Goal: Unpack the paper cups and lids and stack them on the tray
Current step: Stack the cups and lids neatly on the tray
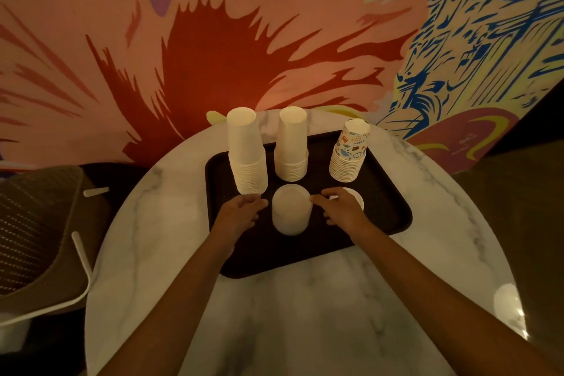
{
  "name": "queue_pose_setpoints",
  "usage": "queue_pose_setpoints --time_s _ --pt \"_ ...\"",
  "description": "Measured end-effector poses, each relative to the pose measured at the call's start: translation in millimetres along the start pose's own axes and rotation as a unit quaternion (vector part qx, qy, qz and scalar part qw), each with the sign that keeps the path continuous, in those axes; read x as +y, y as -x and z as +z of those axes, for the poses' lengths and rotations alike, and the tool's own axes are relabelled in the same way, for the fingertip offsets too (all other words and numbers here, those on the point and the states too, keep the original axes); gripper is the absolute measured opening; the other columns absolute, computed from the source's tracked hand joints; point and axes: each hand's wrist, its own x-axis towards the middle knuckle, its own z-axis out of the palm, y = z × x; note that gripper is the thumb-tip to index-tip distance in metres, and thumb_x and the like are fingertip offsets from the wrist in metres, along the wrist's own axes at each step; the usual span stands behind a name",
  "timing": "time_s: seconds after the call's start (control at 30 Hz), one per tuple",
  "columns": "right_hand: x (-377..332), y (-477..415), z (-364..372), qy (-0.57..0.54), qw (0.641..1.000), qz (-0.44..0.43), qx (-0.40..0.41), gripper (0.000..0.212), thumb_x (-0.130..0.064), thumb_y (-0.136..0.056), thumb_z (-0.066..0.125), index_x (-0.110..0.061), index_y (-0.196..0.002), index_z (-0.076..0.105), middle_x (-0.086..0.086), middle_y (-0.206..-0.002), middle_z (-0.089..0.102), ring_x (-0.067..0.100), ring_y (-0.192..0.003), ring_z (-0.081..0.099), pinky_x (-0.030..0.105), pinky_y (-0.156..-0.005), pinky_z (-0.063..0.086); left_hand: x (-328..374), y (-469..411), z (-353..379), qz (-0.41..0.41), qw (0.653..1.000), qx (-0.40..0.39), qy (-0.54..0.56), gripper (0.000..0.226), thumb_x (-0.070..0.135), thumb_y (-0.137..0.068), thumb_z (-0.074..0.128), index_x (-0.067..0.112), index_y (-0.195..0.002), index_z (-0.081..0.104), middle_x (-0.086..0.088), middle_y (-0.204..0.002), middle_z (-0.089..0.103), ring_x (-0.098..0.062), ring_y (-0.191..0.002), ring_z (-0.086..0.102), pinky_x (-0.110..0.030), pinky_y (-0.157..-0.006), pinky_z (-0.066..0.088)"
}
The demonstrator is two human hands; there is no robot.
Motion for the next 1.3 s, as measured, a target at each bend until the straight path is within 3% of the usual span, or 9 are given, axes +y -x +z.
queue_pose_setpoints --time_s 0.17,0.3,0.43,0.63,0.73,0.9,1.03,1.17,1.3 --pt "-19.0 13.0 -6.0 0.007 0.999 -0.049 0.018 0.044 -0.027 -0.085 0.063 -0.011 -0.124 0.05 0.009 -0.125 0.054 0.025 -0.115 0.053 0.039 -0.1 0.045 19.6 14.3 -14.4 0.041 0.999 0.012 -0.017 0.033 0.022 -0.088 0.06 0.016 -0.12 0.056 0.0 -0.11 0.054 -0.016 -0.101 0.055 -0.029 -0.091 0.046" --pt "-38.4 17.1 -2.2 0.024 0.995 -0.098 0.024 0.043 -0.025 -0.085 0.063 -0.009 -0.122 0.05 0.005 -0.107 0.054 0.019 -0.098 0.053 0.037 -0.094 0.045 40.4 26.6 -27.2 0.069 0.997 0.016 -0.022 0.025 0.021 -0.087 0.061 0.017 -0.112 0.058 0.001 -0.108 0.055 -0.015 -0.097 0.055 -0.027 -0.087 0.045" --pt "-54.4 14.8 2.1 0.057 0.987 -0.149 0.031 0.039 -0.023 -0.085 0.062 -0.012 -0.12 0.05 0.009 -0.111 0.057 0.02 -0.097 0.055 0.038 -0.091 0.048 57.1 34.2 -37.8 0.104 0.993 0.038 -0.035 0.018 0.021 -0.087 0.061 0.021 -0.105 0.058 0.001 -0.108 0.056 -0.014 -0.094 0.056 -0.027 -0.084 0.045" --pt "-70.1 1.1 4.8 0.064 0.977 -0.202 0.018 0.04 -0.023 -0.085 0.062 -0.013 -0.122 0.05 0.006 -0.104 0.053 0.017 -0.093 0.052 0.025 -0.073 0.044 64.3 40.2 -43.2 0.143 0.982 0.092 -0.083 0.021 0.025 -0.088 0.059 0.02 -0.109 0.059 0.0 -0.115 0.057 -0.019 -0.106 0.055 -0.033 -0.094 0.047" --pt "-76.8 -11.2 -0.3 0.071 0.971 -0.227 0.036 0.04 -0.021 -0.085 0.063 -0.013 -0.122 0.05 0.006 -0.106 0.052 0.017 -0.094 0.052 0.019 -0.065 0.039 69.9 39.4 -42.1 0.167 0.974 0.123 -0.097 0.028 0.023 -0.089 0.058 0.017 -0.116 0.058 0.005 -0.108 0.054 -0.012 -0.099 0.051 -0.025 -0.084 0.044" --pt "-82.0 -28.0 -21.9 0.064 0.953 -0.277 0.101 0.038 -0.015 -0.084 0.064 -0.01 -0.119 0.053 0.006 -0.105 0.053 0.014 -0.09 0.051 0.023 -0.075 0.041 84.4 29.4 -32.8 0.211 0.96 0.145 -0.109 0.023 0.025 -0.088 0.058 0.019 -0.11 0.06 0.009 -0.104 0.054 -0.009 -0.094 0.052 -0.013 -0.066 0.037" --pt "-78.4 -45.4 -54.5 0.131 0.923 -0.318 0.175 0.04 -0.011 -0.082 0.064 -0.01 -0.122 0.054 0.009 -0.121 0.051 0.024 -0.112 0.048 0.026 -0.086 0.037 91.9 20.4 -12.3 0.229 0.956 0.138 -0.116 0.022 0.026 -0.087 0.06 0.022 -0.109 0.06 0.01 -0.103 0.055 -0.008 -0.091 0.053 -0.014 -0.067 0.041" --pt "-65.6 -80.4 -82.4 0.232 0.934 -0.224 0.154 0.062 -0.02 -0.08 0.067 -0.016 -0.135 0.04 0.014 -0.138 0.037 0.034 -0.127 0.036 0.042 -0.101 0.035 91.0 8.6 4.3 0.274 0.929 0.21 -0.13 0.034 0.022 -0.084 0.065 0.02 -0.116 0.056 0.005 -0.116 0.05 -0.01 -0.094 0.052 -0.017 -0.073 0.044" --pt "-55.0 -97.4 -87.7 0.221 0.959 -0.163 0.077 0.073 -0.018 -0.076 0.071 -0.02 -0.139 0.032 0.015 -0.136 0.039 0.034 -0.124 0.043 0.042 -0.095 0.042 91.2 -14.7 3.4 0.278 0.905 0.277 -0.163 0.061 0.028 -0.077 0.073 0.02 -0.13 0.045 -0.003 -0.133 0.041 -0.021 -0.116 0.048 -0.039 -0.099 0.044"
